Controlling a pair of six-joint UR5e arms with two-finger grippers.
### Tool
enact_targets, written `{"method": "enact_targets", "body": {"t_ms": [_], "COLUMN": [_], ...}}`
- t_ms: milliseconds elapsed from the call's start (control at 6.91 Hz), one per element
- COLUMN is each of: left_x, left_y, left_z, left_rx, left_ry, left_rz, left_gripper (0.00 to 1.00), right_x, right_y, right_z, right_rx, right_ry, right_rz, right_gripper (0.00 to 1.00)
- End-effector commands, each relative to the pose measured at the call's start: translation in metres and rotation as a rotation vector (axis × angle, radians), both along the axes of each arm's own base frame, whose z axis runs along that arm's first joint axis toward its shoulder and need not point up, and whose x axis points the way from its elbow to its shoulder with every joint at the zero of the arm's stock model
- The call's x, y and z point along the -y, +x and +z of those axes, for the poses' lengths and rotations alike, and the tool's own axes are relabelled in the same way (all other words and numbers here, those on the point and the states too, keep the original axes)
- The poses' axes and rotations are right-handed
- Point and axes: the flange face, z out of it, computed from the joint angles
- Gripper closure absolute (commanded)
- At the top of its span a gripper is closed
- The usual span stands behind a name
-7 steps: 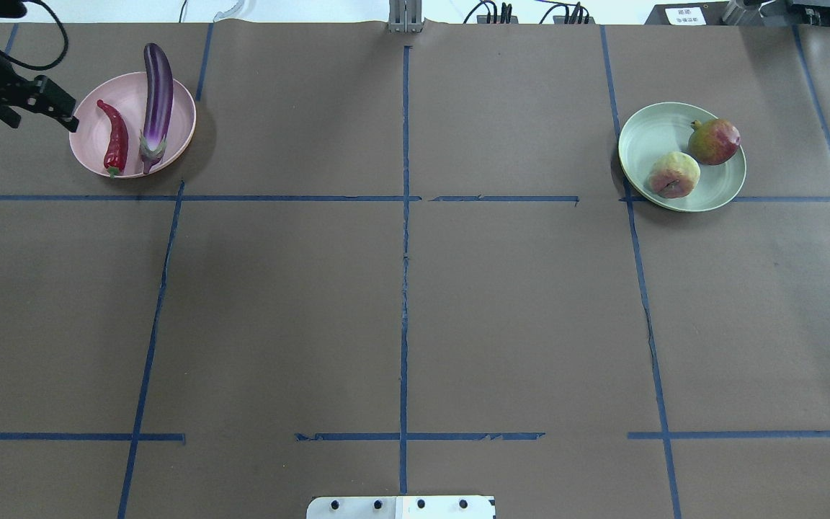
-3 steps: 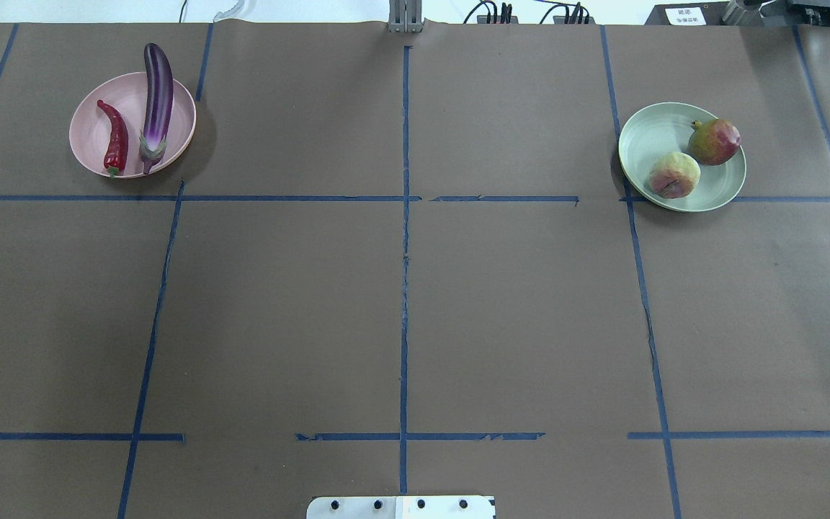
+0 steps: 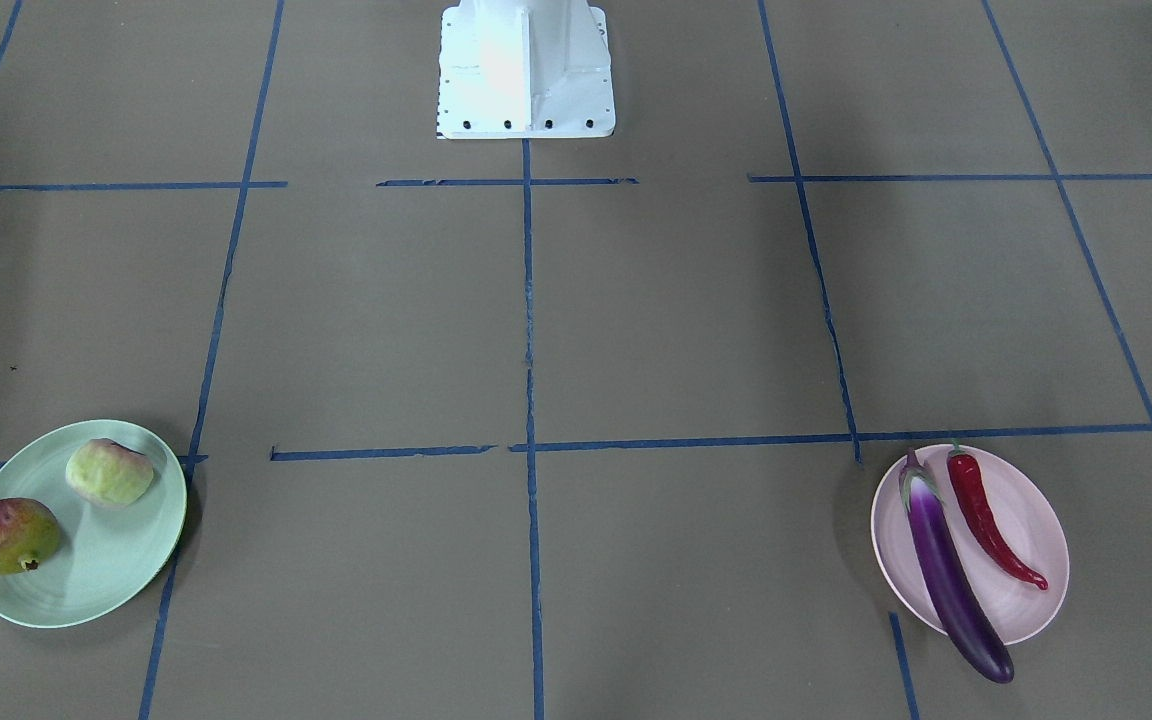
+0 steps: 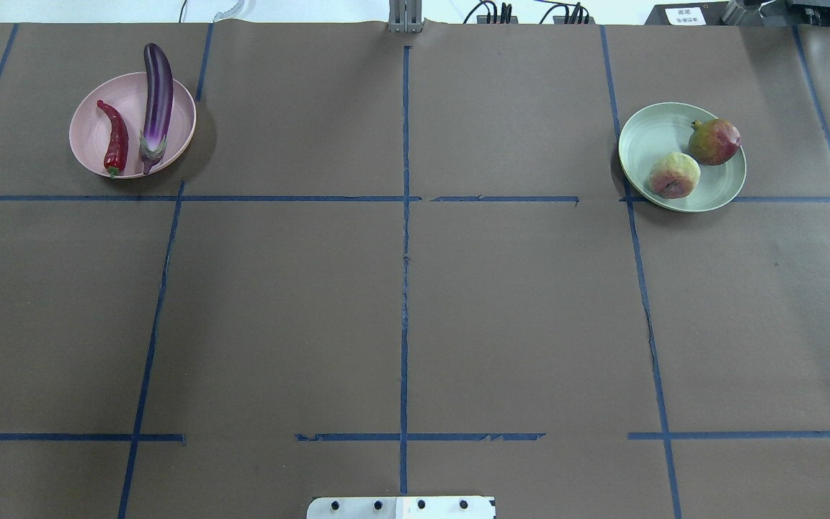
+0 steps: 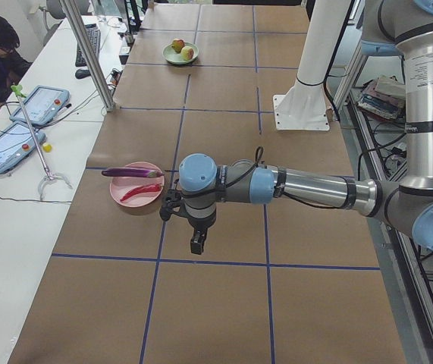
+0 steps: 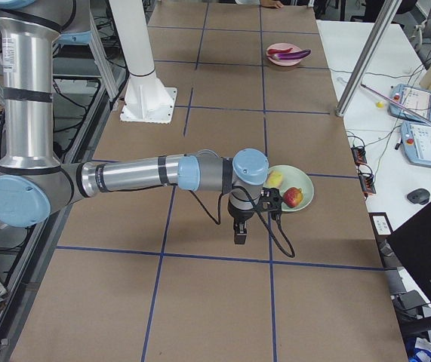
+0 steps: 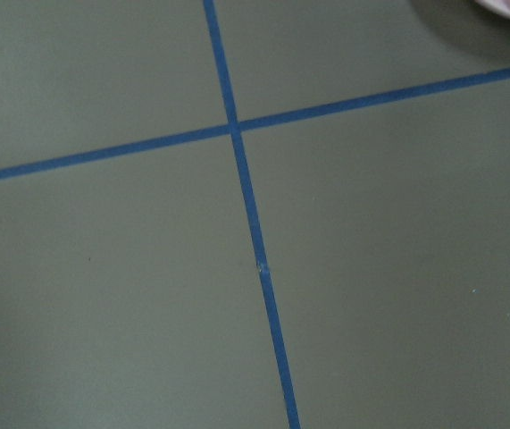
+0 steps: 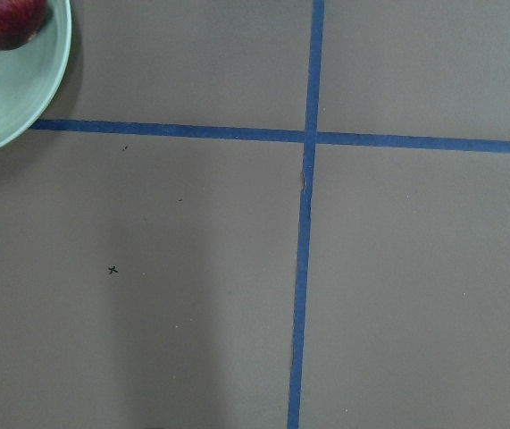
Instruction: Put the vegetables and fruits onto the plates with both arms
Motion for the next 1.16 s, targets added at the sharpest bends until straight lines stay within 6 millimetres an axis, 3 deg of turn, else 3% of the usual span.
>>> {"method": "enact_targets", "body": {"t_ms": [0, 145, 1013], "left_x": [-0.011, -0.011, -0.009], "left_y": [-0.009, -0.011, -0.010], "left_z": [0.013, 0.005, 0.002], "left_rx": [-0.001, 0.008, 0.003], "left_ry": [-0.035, -0.018, -0.013], "left_rz": [-0.024, -0.027, -0.024], "left_gripper": [0.00, 0.00, 0.00], "right_x": [-0.001, -0.001, -0.002], "right_y": [0.000, 0.000, 0.000], "right_z": [0.001, 0.001, 0.002], "right_rx": [0.000, 0.000, 0.000], "right_ry": [-0.005, -0.006, -0.010], "right_rz": [0.003, 0.004, 0.005], "right_gripper": [0.00, 0.00, 0.00]}}
